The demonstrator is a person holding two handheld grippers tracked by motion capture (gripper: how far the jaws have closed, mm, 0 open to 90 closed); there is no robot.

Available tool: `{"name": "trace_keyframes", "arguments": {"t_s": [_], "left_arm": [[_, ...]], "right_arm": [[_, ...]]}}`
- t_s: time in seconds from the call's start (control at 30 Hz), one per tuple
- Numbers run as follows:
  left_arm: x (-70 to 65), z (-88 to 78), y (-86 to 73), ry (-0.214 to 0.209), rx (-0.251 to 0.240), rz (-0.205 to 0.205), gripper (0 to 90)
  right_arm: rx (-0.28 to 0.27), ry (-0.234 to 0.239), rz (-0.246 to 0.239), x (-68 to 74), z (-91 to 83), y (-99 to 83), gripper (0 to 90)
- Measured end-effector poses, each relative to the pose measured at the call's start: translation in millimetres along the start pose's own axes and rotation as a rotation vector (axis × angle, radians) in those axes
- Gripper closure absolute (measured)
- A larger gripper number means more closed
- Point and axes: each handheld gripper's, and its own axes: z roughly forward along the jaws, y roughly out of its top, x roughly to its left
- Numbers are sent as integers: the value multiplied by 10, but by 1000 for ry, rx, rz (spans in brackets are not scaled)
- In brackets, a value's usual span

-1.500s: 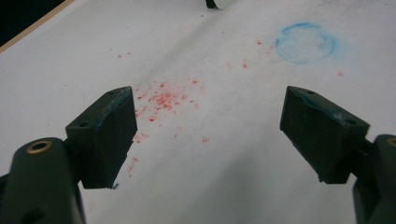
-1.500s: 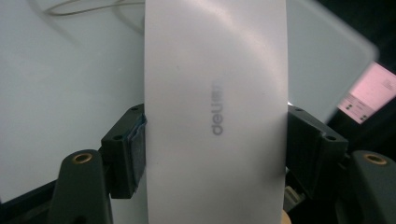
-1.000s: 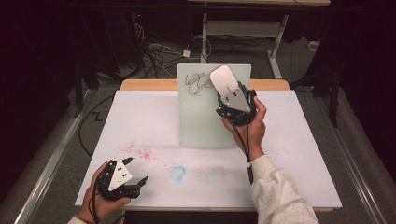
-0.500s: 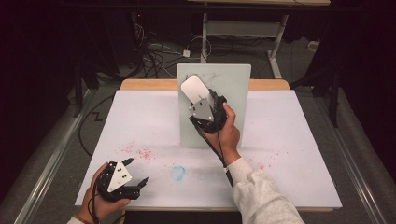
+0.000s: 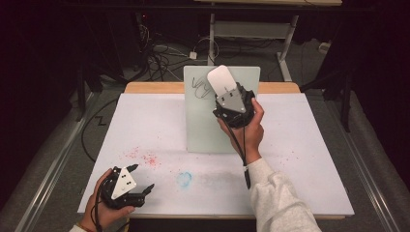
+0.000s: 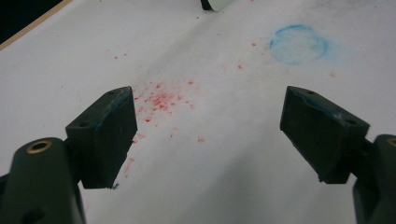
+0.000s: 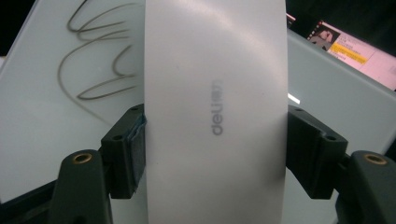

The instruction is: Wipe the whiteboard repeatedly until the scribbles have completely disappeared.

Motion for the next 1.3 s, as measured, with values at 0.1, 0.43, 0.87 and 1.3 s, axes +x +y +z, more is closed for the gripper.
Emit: {"name": "trace_keyframes", "arguments": {"t_s": [0.1,0.43,0.87,1.3], "left_arm": [[1,-3,3,0,-2,-1,183],[12,-15,3,0,-11,-2,183],[13,-28,2,-3,-15,-3,183],[8,-23,3,-4,-12,-2,183]], "right_arm": [[5,-15,14,-35,3,24,309],[9,33,-58,294,43,116,309],[6,70,-143,649,62,102,309],[10,65,-133,546,68,155,309]]}}
